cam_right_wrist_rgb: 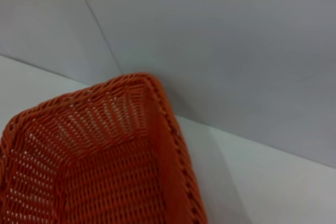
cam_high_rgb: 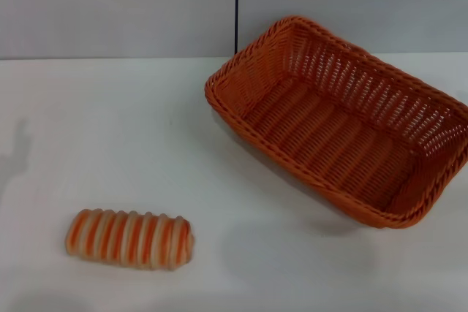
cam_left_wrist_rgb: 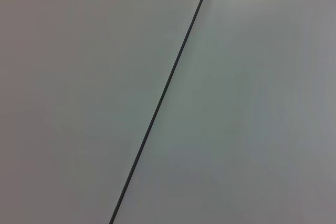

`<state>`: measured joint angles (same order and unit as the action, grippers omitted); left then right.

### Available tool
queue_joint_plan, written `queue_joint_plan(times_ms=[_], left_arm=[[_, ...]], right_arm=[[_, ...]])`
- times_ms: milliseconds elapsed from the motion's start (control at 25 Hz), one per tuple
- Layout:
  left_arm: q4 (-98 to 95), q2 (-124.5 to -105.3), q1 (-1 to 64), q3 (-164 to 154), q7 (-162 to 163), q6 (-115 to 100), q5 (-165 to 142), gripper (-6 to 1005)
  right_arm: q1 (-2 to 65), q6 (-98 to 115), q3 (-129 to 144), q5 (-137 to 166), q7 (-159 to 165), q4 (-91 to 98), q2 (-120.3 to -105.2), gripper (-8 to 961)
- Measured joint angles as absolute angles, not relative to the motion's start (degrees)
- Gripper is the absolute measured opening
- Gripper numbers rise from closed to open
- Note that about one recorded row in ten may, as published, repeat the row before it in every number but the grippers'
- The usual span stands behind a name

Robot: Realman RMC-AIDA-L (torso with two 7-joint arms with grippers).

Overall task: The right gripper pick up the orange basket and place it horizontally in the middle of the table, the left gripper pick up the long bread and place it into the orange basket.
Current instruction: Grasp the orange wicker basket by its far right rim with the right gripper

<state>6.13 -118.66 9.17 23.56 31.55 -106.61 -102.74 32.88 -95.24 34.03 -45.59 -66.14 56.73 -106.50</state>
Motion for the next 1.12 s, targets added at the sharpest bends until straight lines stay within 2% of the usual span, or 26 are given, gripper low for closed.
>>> queue_joint_plan(times_ms=[280,720,1120], left_arm=[[6.85,-118.66,8.77,23.56,31.56,-106.60,-102.74,637],[6.94,-118.65,8.09,23.54,31.55,-106.59,-102.74,637],[6.95,-118.65,7.78,23.46,32.05,-106.47,-102.74,636]], right_arm=[[34.30,-92.55,35.83,-44.77,-68.63,51.01,-106.44,640],[35.90,-89.17,38.71,-44.46,-70.17,45.45,-107.20,623],[36.01,-83.31,39.90,-42.43,-70.48,43.81,-108.88,608]])
